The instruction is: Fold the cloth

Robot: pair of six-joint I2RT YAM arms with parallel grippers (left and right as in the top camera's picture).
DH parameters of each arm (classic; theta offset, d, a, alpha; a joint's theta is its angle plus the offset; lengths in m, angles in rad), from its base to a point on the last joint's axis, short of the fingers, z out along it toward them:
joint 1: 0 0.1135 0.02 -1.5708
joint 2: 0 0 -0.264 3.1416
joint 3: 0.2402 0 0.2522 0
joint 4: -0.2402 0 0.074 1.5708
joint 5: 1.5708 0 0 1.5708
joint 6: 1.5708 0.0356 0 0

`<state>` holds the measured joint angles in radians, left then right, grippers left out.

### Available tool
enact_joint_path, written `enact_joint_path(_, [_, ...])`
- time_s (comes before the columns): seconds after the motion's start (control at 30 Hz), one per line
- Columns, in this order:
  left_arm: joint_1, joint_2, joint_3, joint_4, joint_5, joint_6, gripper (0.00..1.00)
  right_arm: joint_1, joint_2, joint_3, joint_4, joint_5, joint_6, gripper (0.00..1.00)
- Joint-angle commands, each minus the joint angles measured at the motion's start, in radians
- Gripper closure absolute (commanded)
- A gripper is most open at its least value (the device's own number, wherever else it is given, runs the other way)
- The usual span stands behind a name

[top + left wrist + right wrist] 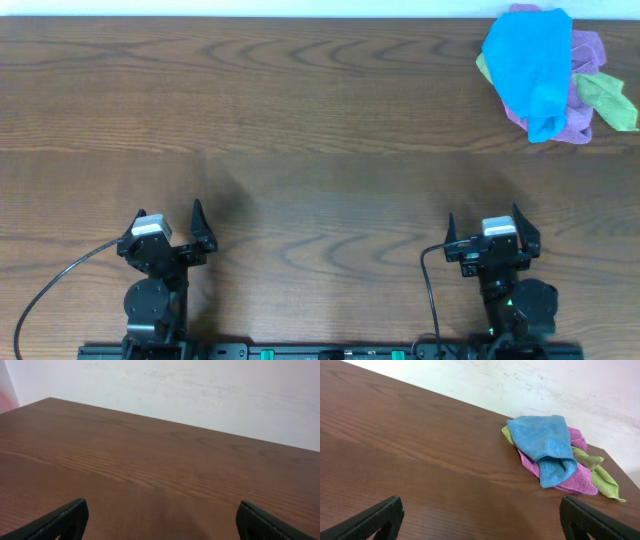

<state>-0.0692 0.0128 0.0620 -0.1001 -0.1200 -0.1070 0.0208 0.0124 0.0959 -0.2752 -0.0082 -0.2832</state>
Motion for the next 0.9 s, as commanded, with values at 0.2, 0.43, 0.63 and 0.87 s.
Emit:
enact_joint_path(0.2, [-0.003,-0.009,-0.037,-0.006,-0.018,0.011,0.05,-0.006,-0.008,-0.011,-0.003,-0.004,-0.010,0.01])
enact_joint_path(0.43, [-0.003,-0.009,-0.037,-0.006,-0.018,0.011,0.05,-0.006,-0.008,-0.011,0.000,-0.058,-0.001,0.01])
enact_joint_path(0.63, [-0.003,-0.009,-0.037,-0.006,-0.018,0.011,0.05,-0.006,-0.008,-0.011,0.024,-0.346,-0.001,0.01])
enact_joint_path(0.87, [-0.003,-0.009,-0.037,-0.006,-0.018,0.011,0.05,-0.006,-0.008,-0.011,0.071,-0.655,-0.002,0.01])
